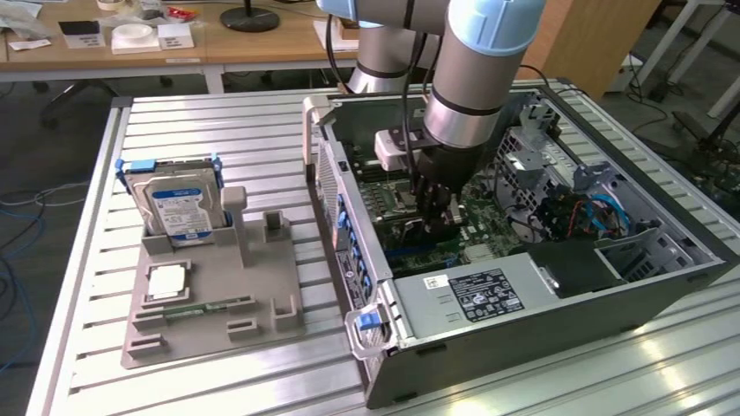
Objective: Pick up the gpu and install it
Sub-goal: 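Insert the gpu into the slot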
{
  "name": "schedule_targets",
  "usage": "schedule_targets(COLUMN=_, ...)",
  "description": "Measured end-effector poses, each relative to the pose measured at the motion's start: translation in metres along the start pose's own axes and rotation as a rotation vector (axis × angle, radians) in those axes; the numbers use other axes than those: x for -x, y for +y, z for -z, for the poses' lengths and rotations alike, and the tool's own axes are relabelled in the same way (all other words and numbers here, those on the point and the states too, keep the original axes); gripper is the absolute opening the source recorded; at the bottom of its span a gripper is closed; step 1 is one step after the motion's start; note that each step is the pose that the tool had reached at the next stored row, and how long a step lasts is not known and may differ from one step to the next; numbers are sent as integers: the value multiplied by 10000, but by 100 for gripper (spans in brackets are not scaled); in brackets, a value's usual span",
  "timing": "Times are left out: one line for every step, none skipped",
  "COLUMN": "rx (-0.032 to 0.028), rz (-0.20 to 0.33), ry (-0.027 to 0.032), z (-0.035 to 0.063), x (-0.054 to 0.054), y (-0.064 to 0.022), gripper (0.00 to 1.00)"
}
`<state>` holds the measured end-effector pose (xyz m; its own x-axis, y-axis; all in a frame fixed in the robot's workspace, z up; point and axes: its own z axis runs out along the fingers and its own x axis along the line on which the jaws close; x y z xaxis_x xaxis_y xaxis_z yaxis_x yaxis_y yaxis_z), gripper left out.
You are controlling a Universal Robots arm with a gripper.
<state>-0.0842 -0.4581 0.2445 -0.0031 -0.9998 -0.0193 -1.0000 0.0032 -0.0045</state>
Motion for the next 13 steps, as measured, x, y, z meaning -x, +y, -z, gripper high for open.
schedule_targets(rx=0, rz=0, ry=-1, z=-1, x=0, y=0, gripper=27)
schedule_targets(rx=-1, rz=0, ry=-3, z=-2, x=0, y=0, gripper=27)
schedule_targets(rx=-2, rz=0, ry=-3, z=-2, x=1, y=0, gripper=27)
schedule_targets(rx=-1, rz=0, ry=-3, z=-2, x=0, y=0, gripper=27)
schedule_targets(rx=-1, rz=0, ry=-2, z=-2, x=0, y=0, gripper=27)
schedule_targets(rx=-1, rz=0, ry=-2, z=-2, x=1, y=0, gripper=27)
schedule_targets(rx=-2, rz=0, ry=-3, z=-2, x=0, y=0, gripper=27)
schedule_targets(rx=-1, rz=0, ry=-3, z=-3, x=1, y=0, gripper=27)
schedule_targets(rx=-2, rz=0, ry=-4, z=-3, x=1, y=0, gripper=27)
schedule_targets(rx=-1, rz=0, ry=-4, z=-3, x=1, y=0, gripper=27)
schedule_targets(rx=-2, rz=0, ry=-3, z=-3, x=1, y=0, gripper=27)
schedule_targets(rx=-2, rz=-1, ry=-3, z=-3, x=1, y=0, gripper=27)
schedule_targets(rx=-2, rz=0, ry=-4, z=-3, x=1, y=0, gripper=27)
